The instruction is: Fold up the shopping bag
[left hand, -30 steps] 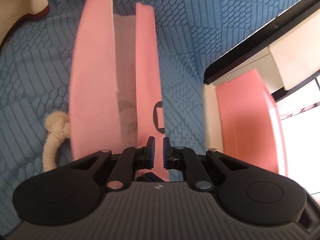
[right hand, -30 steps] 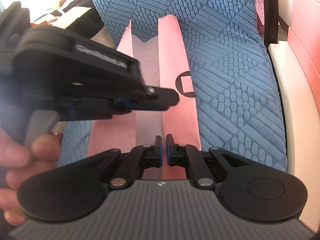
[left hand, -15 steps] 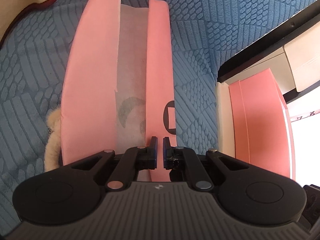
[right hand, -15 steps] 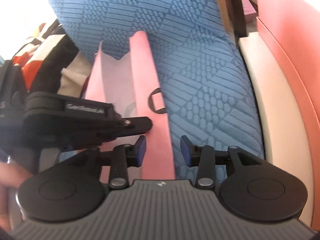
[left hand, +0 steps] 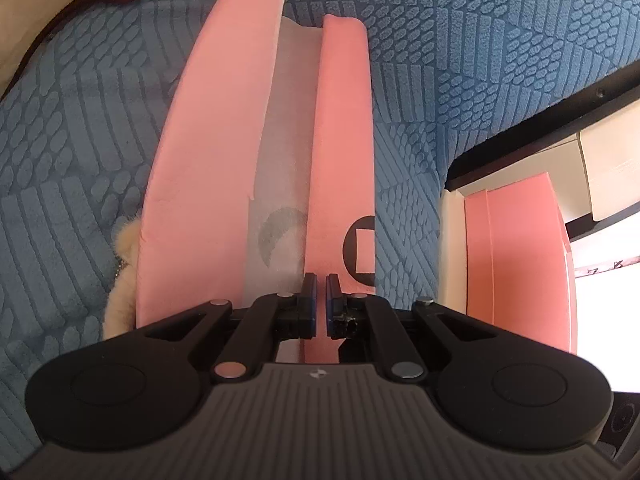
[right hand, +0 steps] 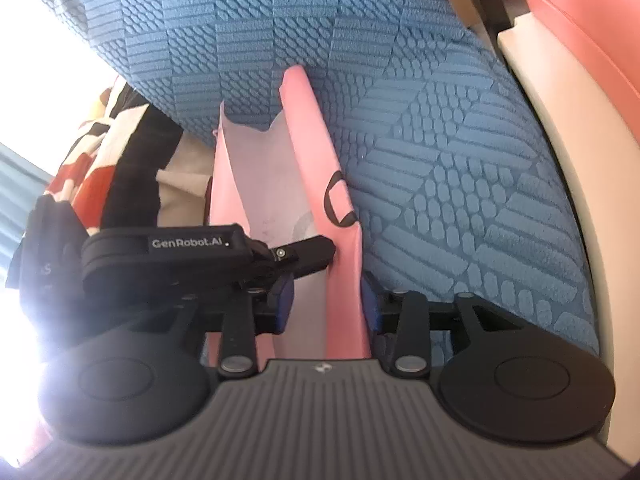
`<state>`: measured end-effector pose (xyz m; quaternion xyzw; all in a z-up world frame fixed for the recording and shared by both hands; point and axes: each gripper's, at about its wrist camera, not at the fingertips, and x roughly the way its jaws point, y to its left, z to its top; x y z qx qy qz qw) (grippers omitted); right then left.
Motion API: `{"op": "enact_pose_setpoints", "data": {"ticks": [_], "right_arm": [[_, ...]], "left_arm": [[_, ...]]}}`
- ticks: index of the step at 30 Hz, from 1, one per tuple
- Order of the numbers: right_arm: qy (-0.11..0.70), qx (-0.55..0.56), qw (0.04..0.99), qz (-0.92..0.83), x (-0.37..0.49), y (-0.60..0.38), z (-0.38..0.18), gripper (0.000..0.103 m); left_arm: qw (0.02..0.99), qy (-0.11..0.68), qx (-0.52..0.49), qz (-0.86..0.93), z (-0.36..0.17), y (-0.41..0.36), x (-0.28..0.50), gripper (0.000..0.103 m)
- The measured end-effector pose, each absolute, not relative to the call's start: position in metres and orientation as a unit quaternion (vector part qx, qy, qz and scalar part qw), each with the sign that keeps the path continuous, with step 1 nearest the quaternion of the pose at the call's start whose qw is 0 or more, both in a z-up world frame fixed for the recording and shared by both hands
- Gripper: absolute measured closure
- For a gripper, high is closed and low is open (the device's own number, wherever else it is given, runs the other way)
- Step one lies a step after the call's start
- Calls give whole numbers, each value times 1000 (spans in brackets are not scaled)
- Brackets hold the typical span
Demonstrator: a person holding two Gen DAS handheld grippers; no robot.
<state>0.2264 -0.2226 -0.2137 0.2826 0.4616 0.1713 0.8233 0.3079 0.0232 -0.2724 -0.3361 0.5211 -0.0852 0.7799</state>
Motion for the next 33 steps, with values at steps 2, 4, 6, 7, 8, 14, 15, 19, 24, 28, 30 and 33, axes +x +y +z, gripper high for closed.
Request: {"op": "enact_pose_setpoints", "data": {"ticks": [2, 4, 6, 7, 8, 14, 15, 19, 24, 28, 30, 33], "right_arm": [[462, 267, 828, 170, 227, -217, -214, 80], [465, 248, 834, 166, 227, -211, -215, 86], [462, 217, 845, 156, 227, -203, -213, 92], [458, 205, 852, 154, 226, -201, -212, 93], [454, 198, 856, 151, 225, -200, -210, 93], [449, 156, 870, 133, 221, -201, -201, 95], [446, 148, 873, 130, 220, -202, -199, 95], [442, 125, 881, 116, 216, -207, -195, 95], [430, 82, 894, 100, 209, -210, -189, 95], [418, 35, 904, 78, 205, -214, -186, 95], [414, 9, 908, 66, 205, -214, -186, 95], [411, -19, 909, 64, 203, -212, -187, 95]], "left_arm": [[779, 521, -340, -83, -272, 24, 308, 96], [778, 521, -341, -82, -272, 24, 308, 96], [780, 521, -336, -84, -271, 22, 308, 96], [782, 521, -333, -85, -270, 21, 308, 96], [783, 519, -332, -86, -269, 21, 308, 96], [787, 514, -326, -100, -266, 12, 307, 96], [788, 511, -328, -104, -265, 10, 307, 96], [788, 504, -331, -128, -262, -1, 305, 96], [788, 504, -324, -139, -264, -11, 306, 96], [785, 511, -322, -140, -270, -14, 308, 96], [783, 512, -324, -143, -271, -15, 309, 96], [784, 510, -324, -145, -270, -15, 310, 96]]}}
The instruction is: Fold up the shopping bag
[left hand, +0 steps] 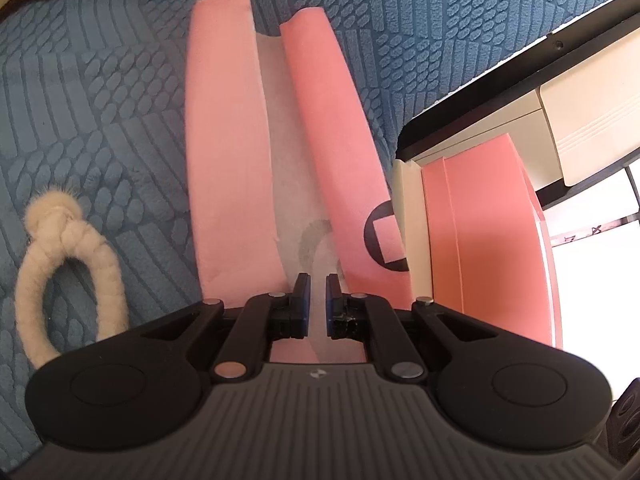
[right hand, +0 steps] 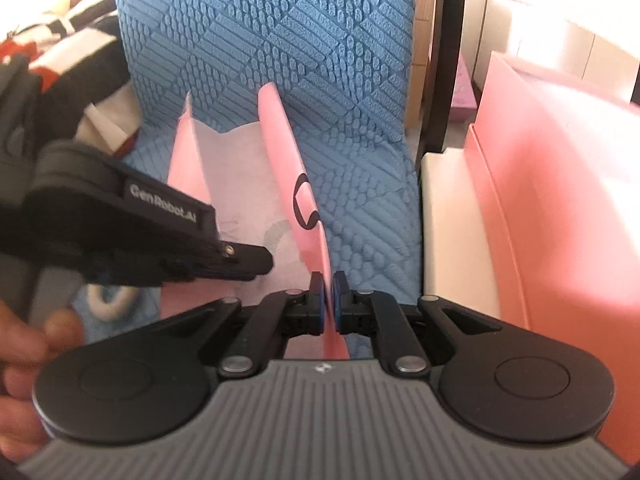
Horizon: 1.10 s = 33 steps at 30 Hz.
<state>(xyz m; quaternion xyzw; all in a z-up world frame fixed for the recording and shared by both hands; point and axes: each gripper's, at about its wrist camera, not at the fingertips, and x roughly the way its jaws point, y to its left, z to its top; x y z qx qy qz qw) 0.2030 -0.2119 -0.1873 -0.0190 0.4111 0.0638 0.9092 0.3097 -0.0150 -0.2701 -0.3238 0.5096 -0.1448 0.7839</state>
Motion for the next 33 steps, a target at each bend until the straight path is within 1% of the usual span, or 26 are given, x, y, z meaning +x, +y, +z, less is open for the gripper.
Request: {"op": "enact_pose_setpoints", "data": {"ticks": [5, 10, 14, 22, 28, 30, 33], "right_arm": [[405, -80, 907, 79, 198, -195, -193, 95], [404, -91, 906, 89, 196, -188, -199, 95], [404, -87, 906, 90, 197, -189, -199, 95], [401, -106, 905, 92, 196, -184, -201, 95], [403, -105, 905, 93, 195, -182, -200, 95], [404, -100, 905, 94, 196, -183, -200, 93], [407, -81, 904, 98, 195, -186, -197, 92]], "left_arm": [[781, 506, -333, -148, -268, -13, 310, 96], [773, 493, -364, -164, -265, -7, 310, 95], [772, 489, -367, -174, -264, -9, 312, 85], [773, 471, -374, -200, -256, -10, 304, 79], [785, 479, -341, -197, -254, -20, 304, 79], [790, 483, -326, -190, -255, -22, 305, 88], [791, 483, -327, -184, -257, -20, 303, 92]]}}
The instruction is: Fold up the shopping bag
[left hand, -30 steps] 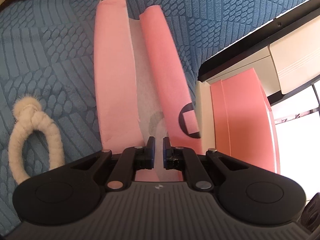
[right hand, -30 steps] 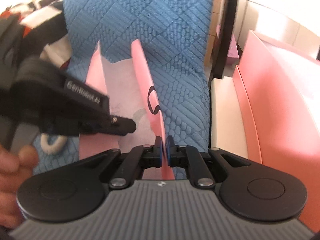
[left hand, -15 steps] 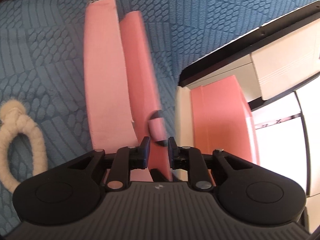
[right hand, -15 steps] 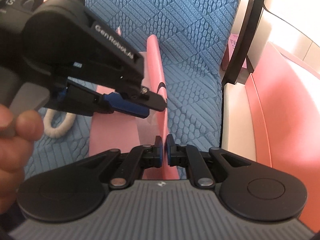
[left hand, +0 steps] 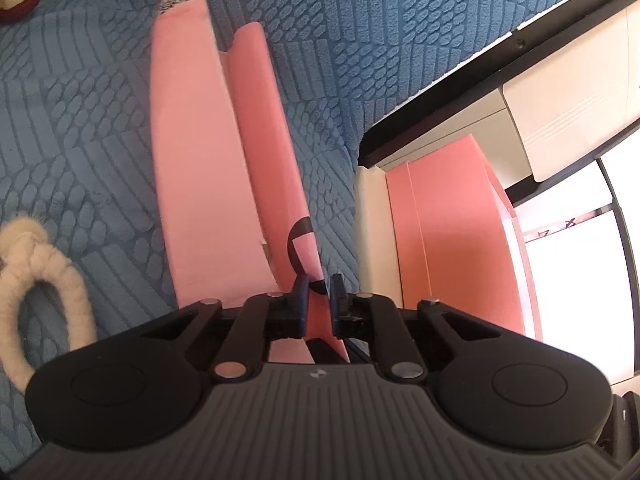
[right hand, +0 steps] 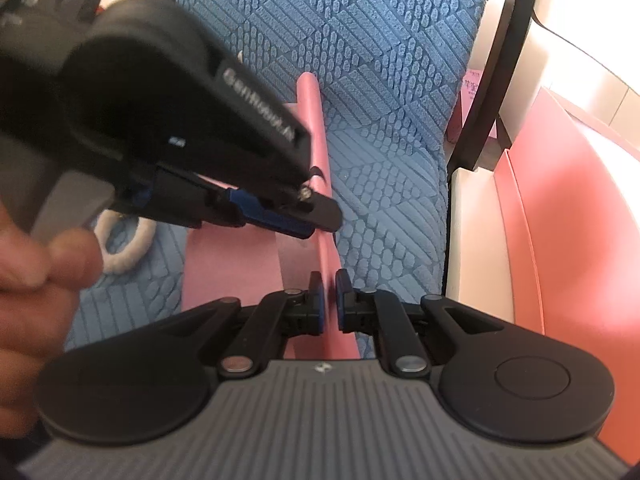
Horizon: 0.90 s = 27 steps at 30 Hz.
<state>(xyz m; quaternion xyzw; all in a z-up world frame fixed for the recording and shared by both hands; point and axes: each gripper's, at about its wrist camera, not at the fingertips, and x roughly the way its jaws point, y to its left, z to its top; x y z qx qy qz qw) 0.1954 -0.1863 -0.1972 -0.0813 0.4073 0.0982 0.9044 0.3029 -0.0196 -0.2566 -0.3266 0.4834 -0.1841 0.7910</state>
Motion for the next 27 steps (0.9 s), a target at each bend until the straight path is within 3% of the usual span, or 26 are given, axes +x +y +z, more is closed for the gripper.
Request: {"op": "enact_pose_setpoints", "data": {"ticks": [9, 16, 19, 27], "right_arm": [[428, 55, 888, 158, 192, -209, -179, 91], [476, 146, 854, 149, 206, -228, -200, 94], [495, 167, 841, 145, 205, -233, -206, 98], [507, 190, 824, 165, 212, -238, -208, 98]], "left_arm": [[789, 505, -316, -148, -265, -12, 305, 95], [787, 516, -308, -141, -268, -9, 308, 95], [785, 520, -308, -137, -268, -9, 308, 95], [809, 495, -284, -140, -240, -4, 286, 94]]}}
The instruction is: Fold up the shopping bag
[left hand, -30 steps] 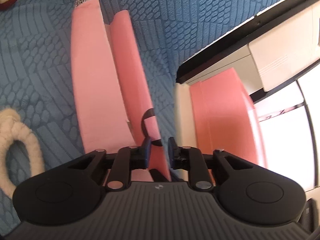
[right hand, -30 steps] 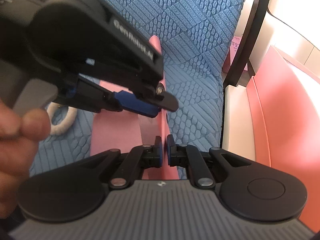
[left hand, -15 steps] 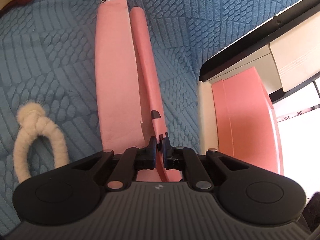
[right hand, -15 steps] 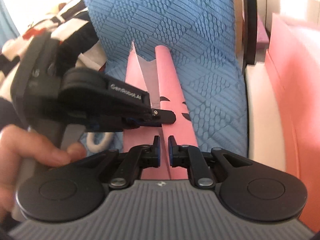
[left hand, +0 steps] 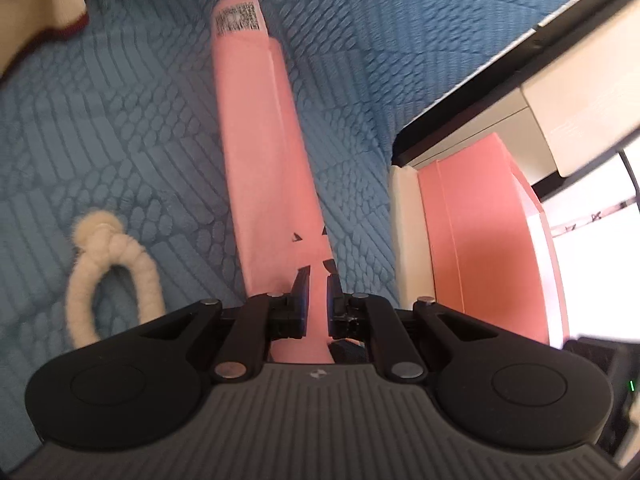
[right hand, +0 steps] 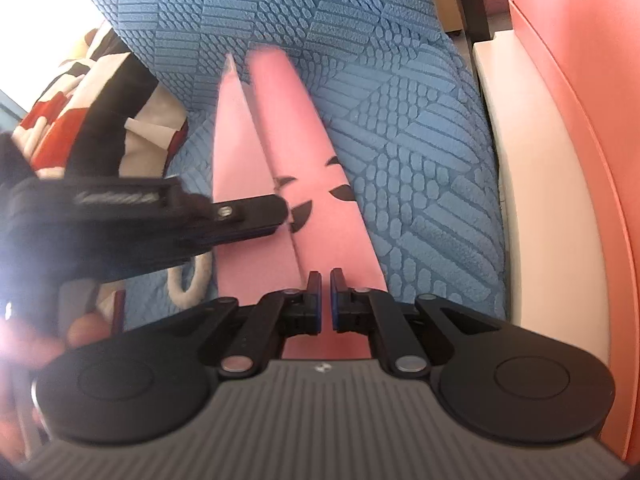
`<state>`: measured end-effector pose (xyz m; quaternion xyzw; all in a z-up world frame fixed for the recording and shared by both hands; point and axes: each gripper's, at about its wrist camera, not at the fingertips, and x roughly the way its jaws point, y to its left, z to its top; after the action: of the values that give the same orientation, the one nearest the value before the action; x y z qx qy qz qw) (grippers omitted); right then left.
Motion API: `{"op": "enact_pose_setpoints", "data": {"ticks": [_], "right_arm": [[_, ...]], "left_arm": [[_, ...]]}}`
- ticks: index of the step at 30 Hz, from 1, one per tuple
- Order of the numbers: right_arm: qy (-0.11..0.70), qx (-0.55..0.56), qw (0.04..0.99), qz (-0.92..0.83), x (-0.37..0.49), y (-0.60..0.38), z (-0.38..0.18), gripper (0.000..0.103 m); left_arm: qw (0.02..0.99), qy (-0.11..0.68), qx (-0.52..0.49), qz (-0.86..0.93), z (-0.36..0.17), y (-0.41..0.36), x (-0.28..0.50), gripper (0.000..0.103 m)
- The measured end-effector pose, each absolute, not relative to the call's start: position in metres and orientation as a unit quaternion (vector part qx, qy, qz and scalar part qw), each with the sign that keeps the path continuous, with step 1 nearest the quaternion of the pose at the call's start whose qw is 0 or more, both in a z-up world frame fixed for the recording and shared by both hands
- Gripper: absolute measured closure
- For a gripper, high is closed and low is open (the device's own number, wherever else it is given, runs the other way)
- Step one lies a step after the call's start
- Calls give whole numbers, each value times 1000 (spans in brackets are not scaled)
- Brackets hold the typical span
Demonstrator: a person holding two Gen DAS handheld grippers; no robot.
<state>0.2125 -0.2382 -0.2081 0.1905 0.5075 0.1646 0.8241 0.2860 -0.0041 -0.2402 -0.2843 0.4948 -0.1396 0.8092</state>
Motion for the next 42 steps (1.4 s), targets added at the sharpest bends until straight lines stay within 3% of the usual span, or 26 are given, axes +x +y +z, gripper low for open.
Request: {"op": "enact_pose_setpoints", "data": {"ticks": [4, 15, 18, 26, 42], "right_arm": [[514, 195, 818, 170, 217, -242, -208, 98], [521, 219, 807, 172, 220, -245, -211, 98], [522, 226, 805, 173, 220, -247, -212, 98], [518, 219, 809, 172, 218, -245, -211, 99], [510, 226, 812, 171, 217, -246, -214, 99]], "left_arm": [[826, 483, -259, -136, -220, -6, 260, 93], [847, 483, -180, -130, -189, -40, 176, 43], [848, 490, -154, -132, -191, -53, 155, 36], [841, 513, -91, -146, -209, -80, 131, 27], [845, 521, -67, -102, -229, -78, 138, 25]]}}
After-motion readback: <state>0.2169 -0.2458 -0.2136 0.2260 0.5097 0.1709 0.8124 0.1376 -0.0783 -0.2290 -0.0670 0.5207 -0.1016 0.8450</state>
